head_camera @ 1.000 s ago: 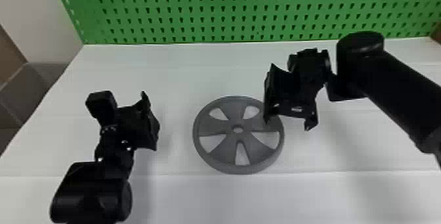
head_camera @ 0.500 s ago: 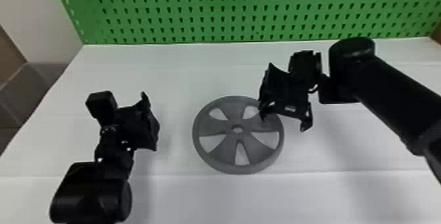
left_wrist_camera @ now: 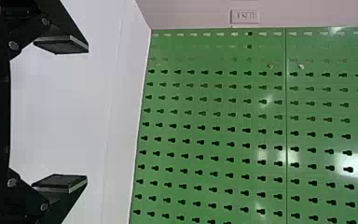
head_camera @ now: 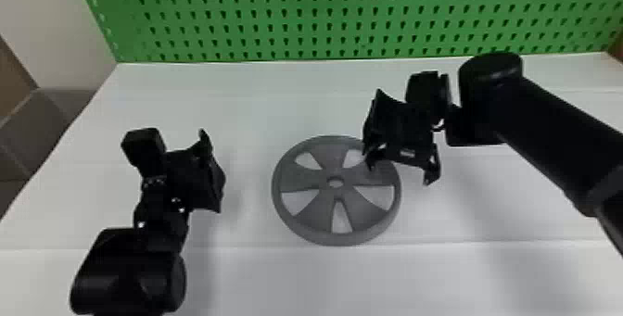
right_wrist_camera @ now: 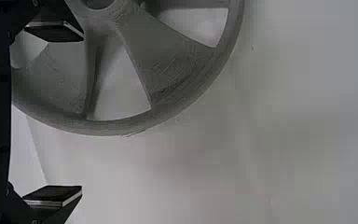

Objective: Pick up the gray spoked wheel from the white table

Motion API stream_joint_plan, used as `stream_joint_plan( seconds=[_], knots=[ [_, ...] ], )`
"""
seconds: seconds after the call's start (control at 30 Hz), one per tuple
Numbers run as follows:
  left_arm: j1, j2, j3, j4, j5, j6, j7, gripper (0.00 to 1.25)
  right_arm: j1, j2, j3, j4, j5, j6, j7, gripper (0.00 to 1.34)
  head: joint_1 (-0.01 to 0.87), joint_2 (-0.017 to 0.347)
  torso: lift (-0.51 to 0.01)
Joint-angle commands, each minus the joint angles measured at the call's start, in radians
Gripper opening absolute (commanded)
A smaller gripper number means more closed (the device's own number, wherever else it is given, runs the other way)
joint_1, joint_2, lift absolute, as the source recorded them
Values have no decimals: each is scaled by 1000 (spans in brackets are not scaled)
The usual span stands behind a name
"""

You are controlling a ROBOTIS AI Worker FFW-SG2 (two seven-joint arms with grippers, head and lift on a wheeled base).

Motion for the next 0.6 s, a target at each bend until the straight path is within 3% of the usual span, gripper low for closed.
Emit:
stream_joint_plan(
  seconds=[0.0,0.17,0.57],
  knots=[
    [-1,0,0,1,-1,0,0,970,-1,0,44,-3,-6,1,0,1195,834,83,-64],
    [-1,0,0,1,-2,0,0,970,-3,0,81,-5,-26,0,0,1195,834,83,-64],
    [-3,0,-2,4,-2,0,0,970,-3,-2,64,-5,-43,-12,5,1195,834,83,-64]
  ],
)
